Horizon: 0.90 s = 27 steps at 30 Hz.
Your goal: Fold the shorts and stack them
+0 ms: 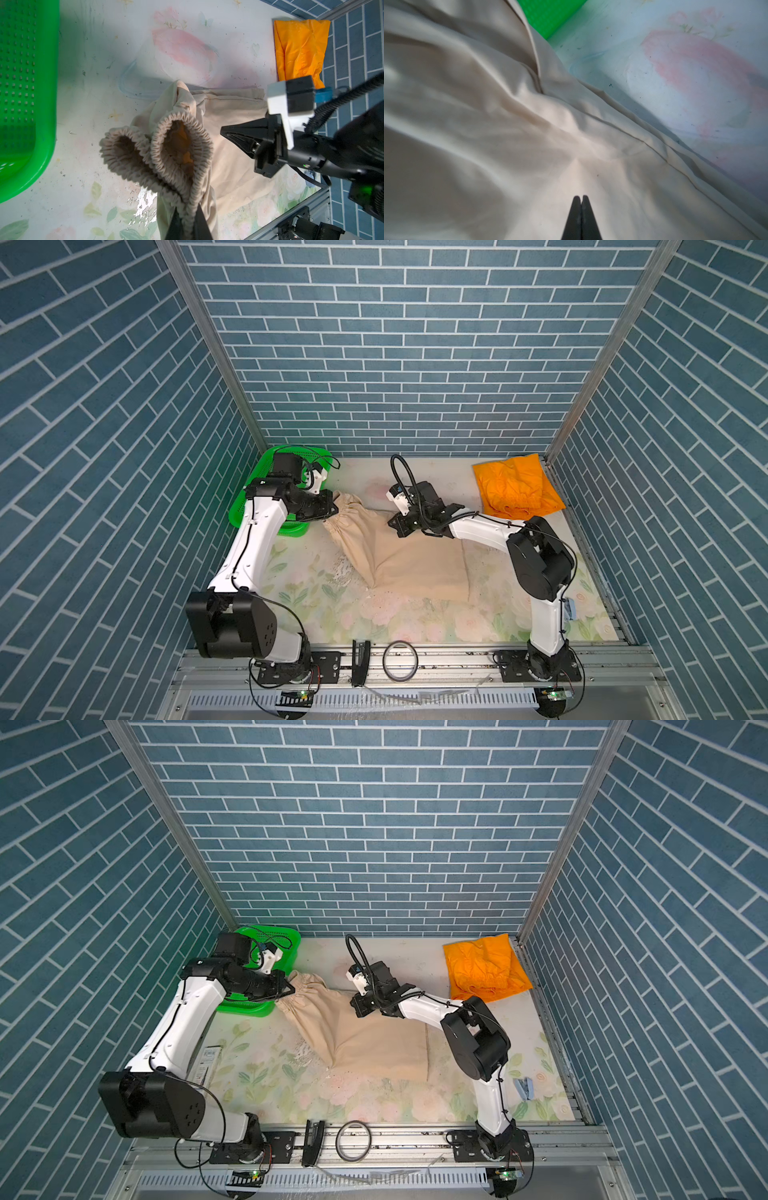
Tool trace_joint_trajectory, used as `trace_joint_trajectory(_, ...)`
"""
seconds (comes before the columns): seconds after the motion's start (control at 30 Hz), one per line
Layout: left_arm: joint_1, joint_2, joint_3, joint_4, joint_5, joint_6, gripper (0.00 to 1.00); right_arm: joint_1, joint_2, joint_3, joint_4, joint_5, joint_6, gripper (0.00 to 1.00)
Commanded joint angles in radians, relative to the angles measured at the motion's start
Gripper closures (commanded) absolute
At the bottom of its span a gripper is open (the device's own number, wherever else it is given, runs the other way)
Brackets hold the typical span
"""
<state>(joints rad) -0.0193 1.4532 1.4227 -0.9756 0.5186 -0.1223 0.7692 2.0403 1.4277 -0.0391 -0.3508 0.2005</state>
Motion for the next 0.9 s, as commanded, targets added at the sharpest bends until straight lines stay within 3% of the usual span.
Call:
trace_joint_trajectory(0.0,-0.019,0.008,0.04,-0.017,0.001,0.021,1.0,-0.008,0.11,0.087,-0.04,-0.034,-0.026,1.0)
trace_joint_trajectory(0.13,-0.038,0.014,0.048,-0.018,0.002,0.029,1.0,-0.01,0.239,0.219,-0.065,-0.045,-0.024,1.0)
trace_joint_trajectory(0.37,-0.051,0.012,0.049,-0.02,0.002,0.032,1.0,-0.013,0.288,0.3,-0.074,-0.07,0.002,1.0)
trace_joint_trajectory(0.5,-0.051,0.01,0.054,-0.012,0.0,0.025,1.0,-0.012,0.163,0.193,-0.078,-0.08,-0.013,1.0)
trace_joint_trajectory(0.7,-0.051,0.016,0.068,-0.017,-0.03,0.029,1.0,-0.009,-0.109,-0.095,-0.036,-0.132,-0.024,1.0)
trace_joint_trajectory(0.87,-0.051,0.033,0.08,-0.024,-0.033,0.033,1.0,0.06,-0.246,-0.256,-0.086,-0.133,-0.085,1.0)
